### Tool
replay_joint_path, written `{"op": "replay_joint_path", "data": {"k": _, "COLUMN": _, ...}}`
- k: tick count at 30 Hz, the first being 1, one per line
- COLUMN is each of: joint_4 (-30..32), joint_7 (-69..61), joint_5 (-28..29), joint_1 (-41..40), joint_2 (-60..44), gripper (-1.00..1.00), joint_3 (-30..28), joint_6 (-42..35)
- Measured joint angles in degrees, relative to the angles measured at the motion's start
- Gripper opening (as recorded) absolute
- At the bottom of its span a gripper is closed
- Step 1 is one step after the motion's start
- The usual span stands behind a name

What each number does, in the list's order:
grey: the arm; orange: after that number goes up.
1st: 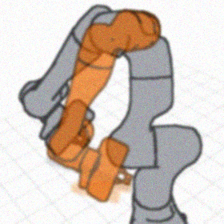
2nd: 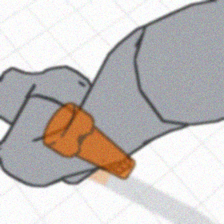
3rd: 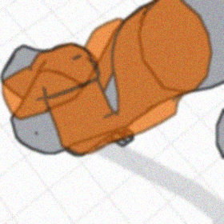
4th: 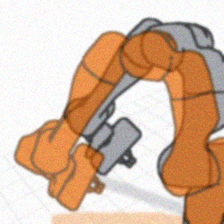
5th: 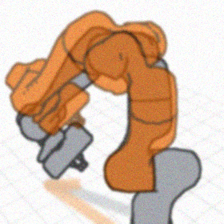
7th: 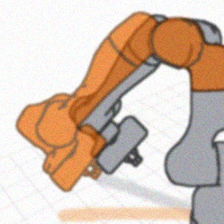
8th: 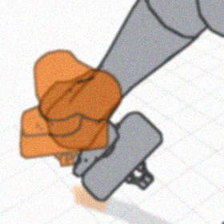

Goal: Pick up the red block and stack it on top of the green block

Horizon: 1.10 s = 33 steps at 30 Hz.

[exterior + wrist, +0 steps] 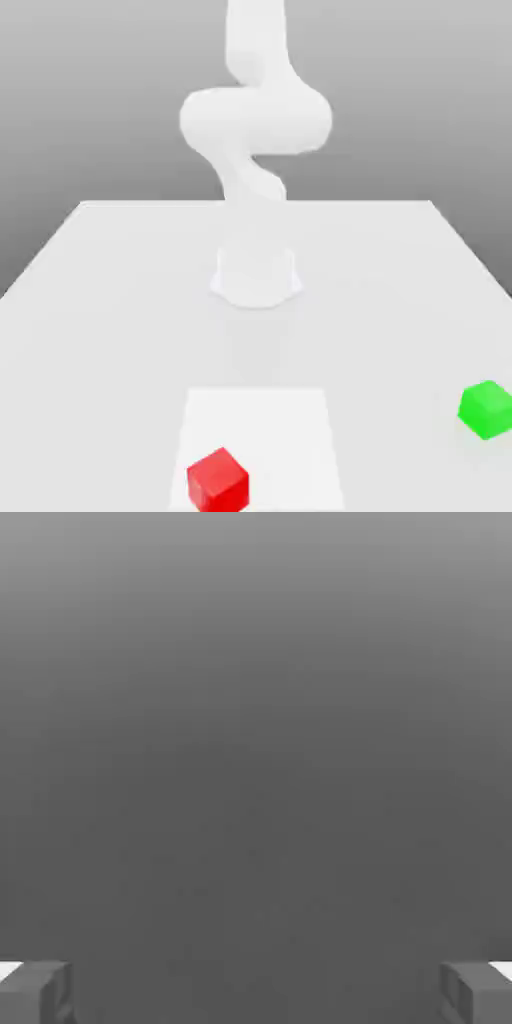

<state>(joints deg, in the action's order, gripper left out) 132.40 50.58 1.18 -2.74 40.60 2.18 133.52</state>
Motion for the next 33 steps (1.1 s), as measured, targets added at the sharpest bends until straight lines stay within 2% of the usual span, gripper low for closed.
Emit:
{"op": "replay_joint_path", "data": {"k": 9, "joint_4": 2.21, "joint_7": 18.18, "joint_5": 5.59, "joint_1": -7.64, "joint_2": -19.19, "gripper": 0.00, "joint_3": 5.76, "joint_6": 6.24}}
{"op": "replay_joint_path", "data": {"k": 16, "joint_4": 3.91, "joint_7": 31.37, "joint_5": 8.89, "joint_1": -10.83, "joint_2": -33.77, "gripper": 0.00, "joint_3": 7.26, "joint_6": 11.03}}
{"op": "replay_joint_path", "data": {"k": 21, "joint_4": 5.21, "joint_7": 38.83, "joint_5": 8.52, "joint_1": -11.86, "joint_2": -43.77, "gripper": 0.00, "joint_3": 6.92, "joint_6": 14.70}}
{"op": "replay_joint_path", "data": {"k": 26, "joint_4": 6.52, "joint_7": 43.60, "joint_5": 4.69, "joint_1": -11.93, "joint_2": -53.17, "gripper": 0.00, "joint_3": 6.92, "joint_6": 18.82}}
{"op": "replay_joint_path", "data": {"k": 30, "joint_4": 5.61, "joint_7": 45.86, "joint_5": 6.05, "joint_1": -10.82, "joint_2": -61.31, "gripper": 0.00, "joint_3": 5.36, "joint_6": 25.02}}
{"op": "replay_joint_path", "data": {"k": 31, "joint_4": 5.32, "joint_7": 46.30, "joint_5": 6.60, "joint_1": -10.29, "joint_2": -63.27, "gripper": -1.00, "joint_3": 4.72, "joint_6": 26.62}}
{"op": "replay_joint_path", "data": {"k": 33, "joint_4": 5.32, "joint_7": 46.30, "joint_5": 6.60, "joint_1": -10.29, "joint_2": -63.27, "gripper": -1.00, "joint_3": 4.72, "joint_6": 26.63}}
